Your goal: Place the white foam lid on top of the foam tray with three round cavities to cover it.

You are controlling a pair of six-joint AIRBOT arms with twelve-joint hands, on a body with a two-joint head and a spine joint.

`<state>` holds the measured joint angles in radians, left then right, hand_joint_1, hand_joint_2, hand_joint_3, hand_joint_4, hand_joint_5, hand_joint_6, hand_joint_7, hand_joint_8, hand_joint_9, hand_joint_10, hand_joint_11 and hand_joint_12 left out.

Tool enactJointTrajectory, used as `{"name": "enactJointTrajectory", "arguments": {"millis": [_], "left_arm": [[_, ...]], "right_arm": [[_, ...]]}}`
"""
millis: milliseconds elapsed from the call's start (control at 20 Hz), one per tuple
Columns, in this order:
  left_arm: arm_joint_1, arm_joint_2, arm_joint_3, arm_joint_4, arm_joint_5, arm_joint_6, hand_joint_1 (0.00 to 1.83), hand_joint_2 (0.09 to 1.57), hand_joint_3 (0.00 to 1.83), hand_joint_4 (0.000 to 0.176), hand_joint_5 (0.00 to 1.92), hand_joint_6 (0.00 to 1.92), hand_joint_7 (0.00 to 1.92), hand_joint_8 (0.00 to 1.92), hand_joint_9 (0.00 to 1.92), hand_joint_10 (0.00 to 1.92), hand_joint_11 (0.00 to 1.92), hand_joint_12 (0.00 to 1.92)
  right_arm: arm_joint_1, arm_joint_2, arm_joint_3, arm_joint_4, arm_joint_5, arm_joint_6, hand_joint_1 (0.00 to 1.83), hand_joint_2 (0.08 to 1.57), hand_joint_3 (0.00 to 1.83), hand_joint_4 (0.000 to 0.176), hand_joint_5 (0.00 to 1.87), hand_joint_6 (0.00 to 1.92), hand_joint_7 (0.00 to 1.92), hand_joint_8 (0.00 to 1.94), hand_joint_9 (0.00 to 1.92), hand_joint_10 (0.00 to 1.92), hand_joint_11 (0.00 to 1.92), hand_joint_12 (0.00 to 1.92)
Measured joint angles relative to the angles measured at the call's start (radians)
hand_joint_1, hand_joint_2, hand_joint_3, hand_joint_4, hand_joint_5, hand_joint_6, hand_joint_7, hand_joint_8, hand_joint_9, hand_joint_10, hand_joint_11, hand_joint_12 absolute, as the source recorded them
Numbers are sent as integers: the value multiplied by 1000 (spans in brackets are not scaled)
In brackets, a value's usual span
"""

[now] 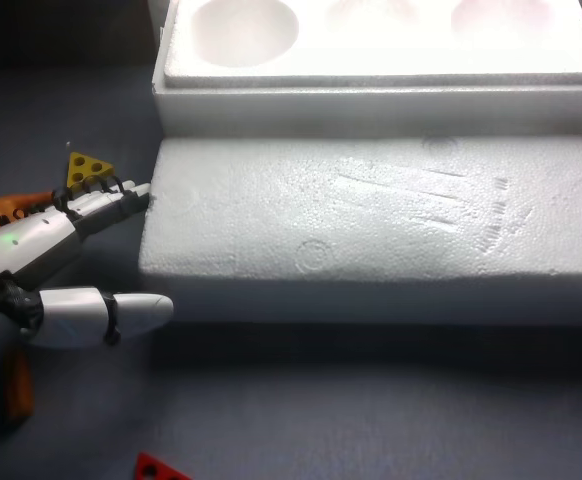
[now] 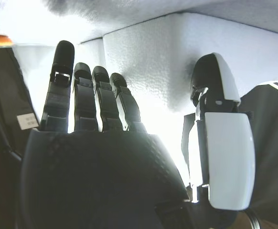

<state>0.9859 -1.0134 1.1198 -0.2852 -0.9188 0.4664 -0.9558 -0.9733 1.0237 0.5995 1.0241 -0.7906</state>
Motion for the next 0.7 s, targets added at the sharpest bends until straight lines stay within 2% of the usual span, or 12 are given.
{"name": "enactJointTrajectory", "arguments": {"millis": [50,100,150,200,400,550,600,700], "left_arm": [[13,0,-8,0,-17,-5,560,1065,24,0,108,3,0,0,0,0,0,0],[25,5,-21,-5,-28,-15,565,1083,26,0,115,5,0,0,0,0,0,0],[36,10,-27,-8,-45,-19,565,1083,26,0,115,5,0,0,0,0,0,0],[47,18,-40,-14,-58,-21,561,1088,26,0,117,5,0,0,0,0,0,0],[86,52,-89,-18,-145,-31,617,1116,24,0,111,2,0,0,0,0,0,0],[115,77,-129,-11,-206,-45,599,1121,19,0,127,7,0,0,0,0,0,0],[115,87,-140,-11,-220,-48,583,1127,19,0,124,5,0,0,0,0,0,0],[115,110,-158,6,-262,-49,583,1130,15,0,118,3,0,0,0,0,0,0]], "right_arm": [[0,0,-3,-3,2,7,616,1162,4,0,109,2,10,0,9,7,0,1102],[0,6,-14,-8,3,10,572,1176,3,0,87,0,1,0,0,0,0,984],[0,11,-24,-15,6,13,572,1176,3,0,87,0,1,0,0,0,0,984],[0,19,-36,-23,15,17,555,1179,1,0,78,1,0,0,0,0,0,888],[-16,58,-89,-52,72,33,477,1167,0,0,52,1,0,0,52,26,0,1287],[-49,111,-144,-86,130,42,435,1194,4,0,1,0,0,0,34,24,0,1429],[-57,126,-159,-93,156,47,426,1193,3,0,28,11,21,9,63,37,0,1428],[-58,157,-181,-101,203,52,353,1219,3,0,15,2,0,0,5,13,0,1091]]}}
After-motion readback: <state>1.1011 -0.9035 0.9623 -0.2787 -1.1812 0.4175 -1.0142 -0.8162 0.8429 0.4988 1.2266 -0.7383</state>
